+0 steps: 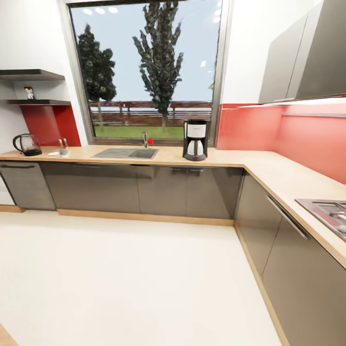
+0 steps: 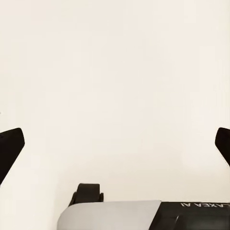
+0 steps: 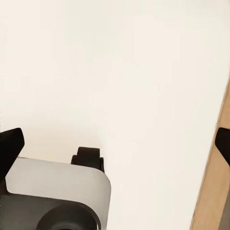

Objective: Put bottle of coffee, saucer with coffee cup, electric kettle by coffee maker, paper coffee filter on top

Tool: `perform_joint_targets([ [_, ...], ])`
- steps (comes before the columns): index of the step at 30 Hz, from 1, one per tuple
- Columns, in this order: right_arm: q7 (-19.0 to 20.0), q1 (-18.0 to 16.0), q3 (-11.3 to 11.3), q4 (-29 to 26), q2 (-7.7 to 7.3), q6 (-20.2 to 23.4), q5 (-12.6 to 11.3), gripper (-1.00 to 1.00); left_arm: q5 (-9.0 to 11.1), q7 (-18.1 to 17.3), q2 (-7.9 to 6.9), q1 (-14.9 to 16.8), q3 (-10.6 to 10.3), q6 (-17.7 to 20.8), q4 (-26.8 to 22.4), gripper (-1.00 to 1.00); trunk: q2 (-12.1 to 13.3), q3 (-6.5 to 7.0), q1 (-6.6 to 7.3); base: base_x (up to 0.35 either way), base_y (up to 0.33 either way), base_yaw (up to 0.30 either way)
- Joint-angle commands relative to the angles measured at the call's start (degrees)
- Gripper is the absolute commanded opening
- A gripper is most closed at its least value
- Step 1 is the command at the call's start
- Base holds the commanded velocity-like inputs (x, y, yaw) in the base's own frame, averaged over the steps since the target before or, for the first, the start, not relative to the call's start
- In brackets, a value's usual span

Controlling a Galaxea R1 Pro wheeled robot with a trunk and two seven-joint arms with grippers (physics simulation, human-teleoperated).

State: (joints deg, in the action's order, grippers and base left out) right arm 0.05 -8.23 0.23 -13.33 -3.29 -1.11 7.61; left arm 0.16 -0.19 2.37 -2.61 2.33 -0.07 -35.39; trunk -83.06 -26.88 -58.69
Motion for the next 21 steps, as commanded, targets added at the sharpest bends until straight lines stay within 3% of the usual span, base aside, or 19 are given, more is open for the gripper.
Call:
perform_joint_targets([
  [1,-0.01,-0.03,-0.01,0.02,0.00,-0.12,0.48,1.00,0.02,-0.01,0.10,-0.02,0.25,-0.01,-0.04,1.00,-0.02,-0.05,-0.04,0.327,0.000,0.172],
  [7,-0.04,-0.03,-0.01,-0.02,0.03,-0.12,0.48,1.00,1.01,0.08,0.18,-0.02,1.27,-0.01,0.11,1.00,-0.02,-0.05,-0.04,0.327,0.000,0.224],
  [8,-0.05,-0.03,0.02,-0.02,0.03,-0.12,0.48,1.00,3.11,0.10,0.15,-0.02,2.99,-0.02,0.24,1.00,-0.02,-0.05,-0.04,0.328,0.000,0.265],
  [10,-0.08,-0.03,0.03,-0.02,0.03,-0.12,0.48,1.00,3.70,0.10,0.12,-0.02,3.73,-0.02,0.28,1.00,-0.02,-0.05,-0.04,0.328,0.000,0.267],
  [21,-0.14,-0.03,-0.04,-0.03,0.04,-0.12,0.48,1.00,4.31,0.10,0.13,-0.02,4.60,-0.02,0.32,1.00,-0.02,-0.05,-0.04,0.328,0.000,0.270],
])
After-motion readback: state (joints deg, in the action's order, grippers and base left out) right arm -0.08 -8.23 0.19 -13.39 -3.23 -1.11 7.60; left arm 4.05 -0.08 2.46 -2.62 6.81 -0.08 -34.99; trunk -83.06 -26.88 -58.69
